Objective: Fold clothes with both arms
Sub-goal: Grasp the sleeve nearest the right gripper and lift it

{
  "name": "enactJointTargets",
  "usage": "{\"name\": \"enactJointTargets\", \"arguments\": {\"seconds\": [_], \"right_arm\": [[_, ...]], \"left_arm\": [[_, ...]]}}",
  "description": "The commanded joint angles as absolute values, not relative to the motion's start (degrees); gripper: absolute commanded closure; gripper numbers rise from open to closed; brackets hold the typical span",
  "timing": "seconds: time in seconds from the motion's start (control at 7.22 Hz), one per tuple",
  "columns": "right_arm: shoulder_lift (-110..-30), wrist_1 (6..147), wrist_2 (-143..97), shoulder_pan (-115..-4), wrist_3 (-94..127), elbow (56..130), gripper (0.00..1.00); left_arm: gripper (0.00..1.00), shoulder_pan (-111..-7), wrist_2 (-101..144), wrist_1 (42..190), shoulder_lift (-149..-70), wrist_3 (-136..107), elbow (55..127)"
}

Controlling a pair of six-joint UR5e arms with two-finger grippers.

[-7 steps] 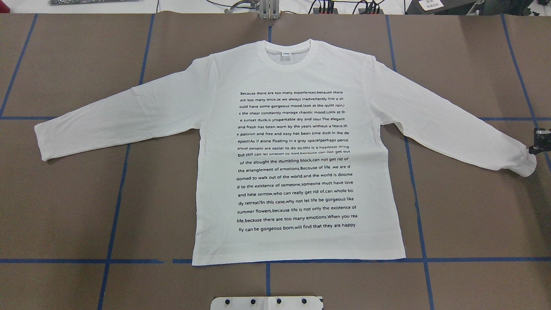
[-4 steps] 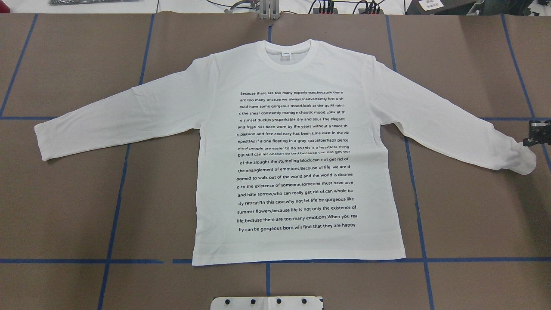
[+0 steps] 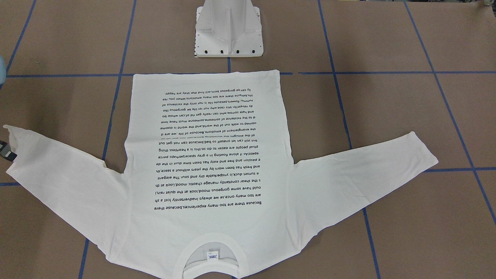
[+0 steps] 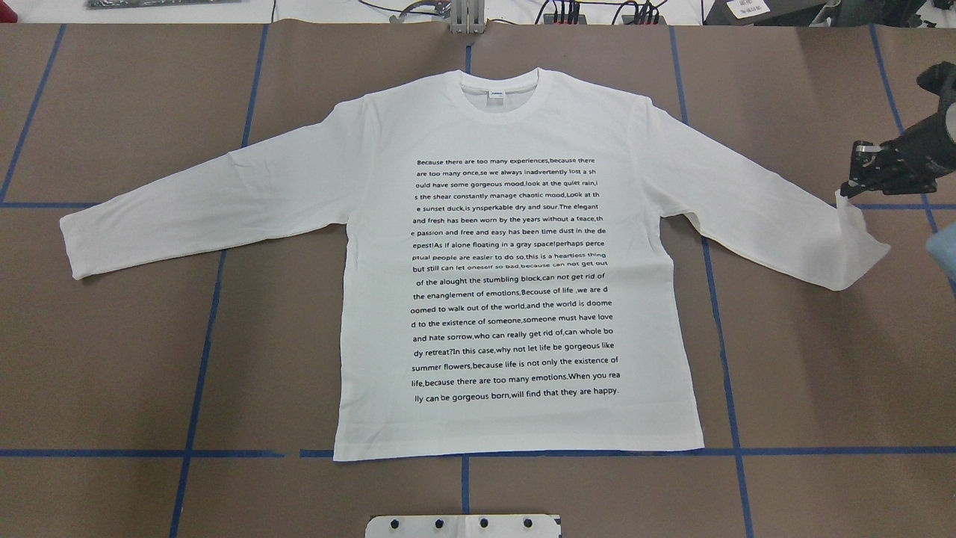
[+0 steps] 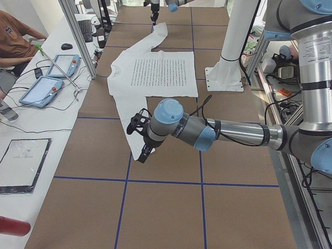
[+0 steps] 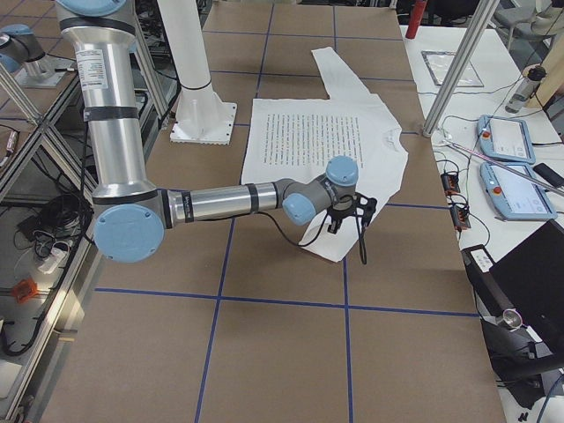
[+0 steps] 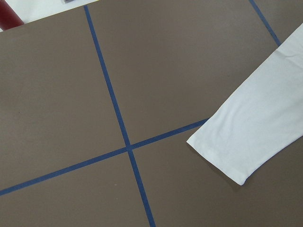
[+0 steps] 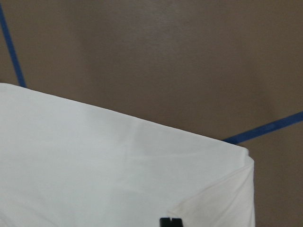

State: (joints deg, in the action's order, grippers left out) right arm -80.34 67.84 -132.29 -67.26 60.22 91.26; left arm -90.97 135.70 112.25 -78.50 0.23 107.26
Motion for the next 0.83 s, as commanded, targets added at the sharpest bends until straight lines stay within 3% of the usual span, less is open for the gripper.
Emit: {"name": "enactJointTargets", "arguments": {"seconds": [0.0, 0.42, 0.69], "right_arm": [[-66.17, 77.75, -131.67, -62.87, 70.24, 91.85, 1.0], [-49.37, 79.28, -127.22, -52.51, 84.77, 90.01, 1.0], [-35.13, 77.1, -117.63, -43.99, 94.0, 79.51, 1.0]], "left_arm": [[0.01, -90.97, 135.79, 112.5, -78.49, 0.26, 107.4], [0.01, -90.97, 135.7, 112.67, -78.66, 0.44, 107.58], [0.01, -90.88, 135.79, 112.68, -78.75, 0.35, 107.75]]}}
